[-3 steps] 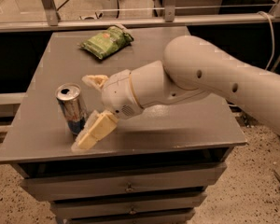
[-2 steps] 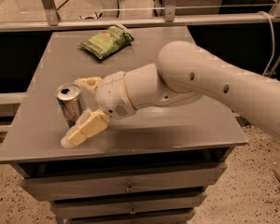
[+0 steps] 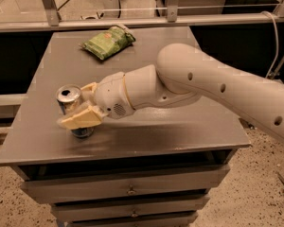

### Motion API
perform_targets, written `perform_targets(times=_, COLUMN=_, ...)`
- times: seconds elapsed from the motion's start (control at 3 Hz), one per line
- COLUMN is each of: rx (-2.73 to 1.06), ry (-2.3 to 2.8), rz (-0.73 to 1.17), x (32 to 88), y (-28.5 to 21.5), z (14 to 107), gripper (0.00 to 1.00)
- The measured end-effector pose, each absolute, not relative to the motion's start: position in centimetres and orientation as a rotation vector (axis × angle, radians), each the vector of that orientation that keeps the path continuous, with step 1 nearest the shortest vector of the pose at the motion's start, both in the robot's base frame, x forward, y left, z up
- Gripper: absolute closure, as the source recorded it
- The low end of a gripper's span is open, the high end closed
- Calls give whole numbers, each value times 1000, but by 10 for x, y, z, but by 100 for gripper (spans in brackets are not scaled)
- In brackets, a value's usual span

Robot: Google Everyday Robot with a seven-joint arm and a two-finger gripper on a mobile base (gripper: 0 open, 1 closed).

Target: Knock redbull can over

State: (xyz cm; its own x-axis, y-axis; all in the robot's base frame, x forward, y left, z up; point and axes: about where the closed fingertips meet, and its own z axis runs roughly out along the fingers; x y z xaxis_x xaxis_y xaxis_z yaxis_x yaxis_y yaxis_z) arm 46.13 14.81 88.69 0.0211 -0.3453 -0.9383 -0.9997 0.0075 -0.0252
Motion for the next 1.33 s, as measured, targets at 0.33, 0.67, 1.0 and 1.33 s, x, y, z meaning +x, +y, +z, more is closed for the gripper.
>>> perform_targets(times=0.33, rx=-1487, ry=1478, rz=955, x=476, y=134, z=898, gripper=85)
perform_targets(times=0.67, rx=-1598, ry=1496, rz=809, x=494, y=114, z=919, gripper=100)
perform_targets(times=1.0, rx=-1780, ry=1517, rz=607, x=507, y=97, z=926, gripper=100)
perform_targets(times=1.33, rx=-1953, ry=1560, rz=434, x=514, y=92, z=910, gripper=100)
